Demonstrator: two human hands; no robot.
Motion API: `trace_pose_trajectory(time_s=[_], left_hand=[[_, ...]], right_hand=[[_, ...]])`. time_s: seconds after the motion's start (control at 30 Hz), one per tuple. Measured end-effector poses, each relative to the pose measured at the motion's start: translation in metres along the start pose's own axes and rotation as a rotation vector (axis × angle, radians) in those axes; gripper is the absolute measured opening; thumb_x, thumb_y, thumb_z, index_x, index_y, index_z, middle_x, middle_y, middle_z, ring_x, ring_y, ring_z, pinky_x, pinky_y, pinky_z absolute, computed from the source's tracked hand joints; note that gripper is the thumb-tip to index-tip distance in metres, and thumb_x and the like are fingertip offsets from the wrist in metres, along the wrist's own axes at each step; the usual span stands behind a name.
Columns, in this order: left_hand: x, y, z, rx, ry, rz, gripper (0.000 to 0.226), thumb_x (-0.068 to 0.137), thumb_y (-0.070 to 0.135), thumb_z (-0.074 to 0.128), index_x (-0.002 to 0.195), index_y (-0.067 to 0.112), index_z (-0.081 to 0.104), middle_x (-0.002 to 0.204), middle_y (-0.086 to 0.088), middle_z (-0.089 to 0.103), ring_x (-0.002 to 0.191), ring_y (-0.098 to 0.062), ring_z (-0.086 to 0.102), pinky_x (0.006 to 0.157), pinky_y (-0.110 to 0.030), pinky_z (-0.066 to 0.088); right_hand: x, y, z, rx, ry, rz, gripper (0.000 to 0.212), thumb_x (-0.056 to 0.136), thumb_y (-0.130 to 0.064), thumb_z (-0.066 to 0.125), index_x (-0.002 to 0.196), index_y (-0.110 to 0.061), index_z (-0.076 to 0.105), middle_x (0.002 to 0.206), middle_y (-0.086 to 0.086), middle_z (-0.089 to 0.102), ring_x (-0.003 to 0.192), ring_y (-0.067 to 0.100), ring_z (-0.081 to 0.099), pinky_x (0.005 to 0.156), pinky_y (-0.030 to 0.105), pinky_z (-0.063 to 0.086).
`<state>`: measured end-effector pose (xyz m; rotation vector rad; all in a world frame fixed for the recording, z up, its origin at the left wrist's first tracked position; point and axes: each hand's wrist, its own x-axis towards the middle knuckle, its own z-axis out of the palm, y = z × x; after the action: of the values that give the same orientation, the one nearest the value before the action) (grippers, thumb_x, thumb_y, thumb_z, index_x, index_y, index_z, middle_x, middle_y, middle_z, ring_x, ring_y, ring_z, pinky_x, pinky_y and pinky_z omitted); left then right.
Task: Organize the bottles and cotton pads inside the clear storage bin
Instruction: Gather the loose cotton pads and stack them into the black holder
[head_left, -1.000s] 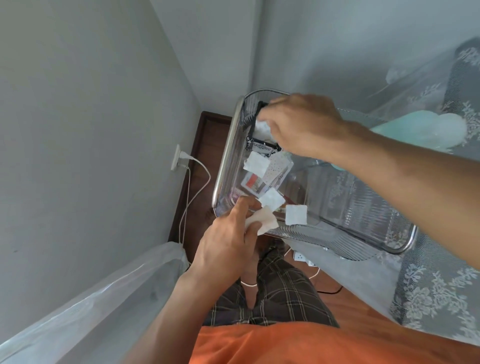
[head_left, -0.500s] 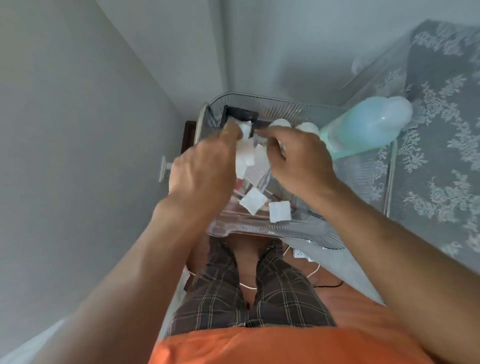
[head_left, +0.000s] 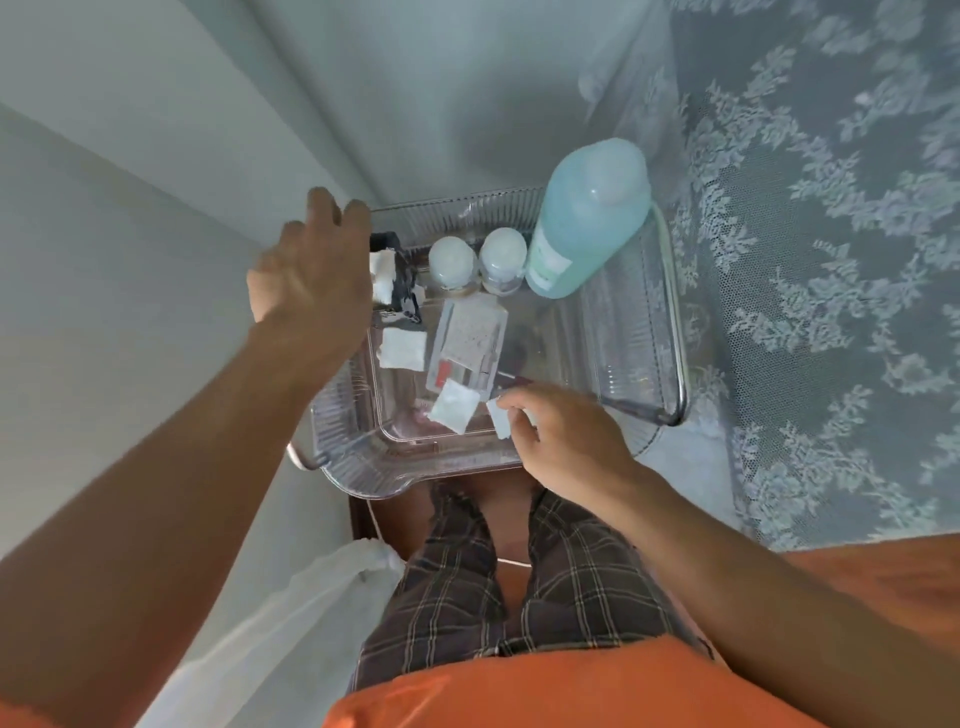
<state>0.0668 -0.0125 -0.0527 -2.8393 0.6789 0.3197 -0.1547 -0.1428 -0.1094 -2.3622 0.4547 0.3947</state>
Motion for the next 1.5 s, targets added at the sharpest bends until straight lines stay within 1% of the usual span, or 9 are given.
trace_pose_trajectory(time_s=[0.2, 0.37, 0.63, 0.73, 0.9, 1.03, 1.2, 1.37, 1.5], left_hand=[[-0.025, 0.009, 0.013, -0.004, -0.058, 0.094, 0.046, 0.091, 0.001, 0.049, 0.129, 0.027, 0.05, 0.101, -0.004, 0.066, 0.083, -0.037, 0.066, 0.062, -0.04, 0.04], [-0.024, 0.013, 0.028, -0.04, -0.065, -0.04, 0.03, 0.092, 0.009, 0.04, 0.121, 0.017, 0.043, 0.058, 0.0, 0.04, 0.056, -0.027, 0.047, 0.059, -0.041, 0.037], [-0.025, 0.014, 0.036, -0.165, -0.185, -0.06, 0.034, 0.094, 0.037, 0.032, 0.111, 0.017, 0.053, 0.069, -0.002, 0.041, 0.069, -0.03, 0.047, 0.068, -0.043, 0.035], [-0.032, 0.014, 0.034, -0.264, -0.033, -0.071, 0.028, 0.094, 0.033, 0.042, 0.11, 0.015, 0.056, 0.063, 0.004, 0.041, 0.053, -0.02, 0.039, 0.062, -0.035, 0.031], [-0.073, 0.017, 0.038, -0.475, 0.329, -0.14, 0.027, 0.092, 0.036, 0.049, 0.118, 0.027, 0.052, 0.108, 0.005, 0.069, 0.053, -0.022, 0.046, 0.049, -0.019, 0.02], [-0.109, 0.032, 0.067, -0.566, 0.079, -0.111, 0.026, 0.096, 0.038, 0.049, 0.119, 0.028, 0.05, 0.115, 0.004, 0.064, 0.065, -0.027, 0.066, 0.053, -0.03, 0.038], [-0.113, 0.044, 0.112, -0.436, -0.379, -0.073, 0.037, 0.098, 0.033, 0.053, 0.134, 0.026, 0.053, 0.134, 0.0, 0.057, 0.102, -0.031, 0.066, 0.072, -0.042, 0.05], [-0.092, 0.052, 0.139, -0.421, -0.351, -0.07, 0.044, 0.093, 0.015, 0.063, 0.134, 0.022, 0.049, 0.127, -0.002, 0.053, 0.091, -0.029, 0.067, 0.066, -0.038, 0.051], [-0.073, 0.053, 0.148, -0.369, -0.404, -0.041, 0.066, 0.082, 0.001, 0.075, 0.135, 0.022, 0.041, 0.119, -0.005, 0.044, 0.076, -0.024, 0.057, 0.064, -0.044, 0.06]], right_hand=[[0.016, 0.014, -0.006, 0.004, -0.024, 0.003, 0.024, 0.105, -0.017, 0.054, 0.119, -0.019, 0.074, 0.113, -0.003, 0.076, 0.096, 0.019, 0.07, 0.074, 0.03, 0.051], [0.032, 0.017, -0.001, -0.026, -0.135, 0.052, 0.024, 0.105, -0.021, 0.049, 0.118, -0.022, 0.07, 0.109, -0.005, 0.072, 0.094, 0.02, 0.067, 0.075, 0.037, 0.056], [0.043, 0.018, 0.026, -0.207, -0.264, 0.07, 0.026, 0.103, -0.026, 0.057, 0.127, -0.025, 0.065, 0.119, -0.002, 0.069, 0.101, 0.025, 0.068, 0.08, 0.043, 0.058], [0.047, 0.017, 0.036, -0.29, -0.239, 0.059, 0.033, 0.1, -0.023, 0.064, 0.132, -0.022, 0.058, 0.12, 0.002, 0.065, 0.087, 0.026, 0.07, 0.067, 0.039, 0.057], [0.057, 0.014, 0.049, -0.396, -0.226, 0.093, 0.044, 0.095, -0.009, 0.067, 0.135, -0.017, 0.053, 0.116, 0.008, 0.058, 0.08, 0.031, 0.069, 0.072, 0.05, 0.062], [0.059, 0.013, 0.049, -0.414, -0.27, 0.088, 0.027, 0.097, -0.014, 0.066, 0.123, -0.007, 0.062, 0.101, 0.008, 0.056, 0.085, 0.031, 0.066, 0.072, 0.047, 0.06], [0.055, 0.001, 0.013, -0.197, -0.284, 0.121, 0.015, 0.095, -0.033, 0.07, 0.091, -0.028, 0.056, 0.082, -0.011, 0.064, 0.071, 0.016, 0.063, 0.052, 0.027, 0.034], [0.064, -0.063, -0.055, 0.03, -0.108, -0.011, 0.01, 0.086, -0.029, 0.074, 0.094, -0.029, 0.068, 0.081, -0.011, 0.07, 0.075, 0.014, 0.067, 0.067, 0.039, 0.057], [0.102, -0.12, -0.093, 0.031, -0.066, -0.147, 0.011, 0.086, -0.023, 0.075, 0.095, -0.028, 0.076, 0.085, -0.011, 0.077, 0.075, 0.005, 0.07, 0.066, 0.027, 0.055]])
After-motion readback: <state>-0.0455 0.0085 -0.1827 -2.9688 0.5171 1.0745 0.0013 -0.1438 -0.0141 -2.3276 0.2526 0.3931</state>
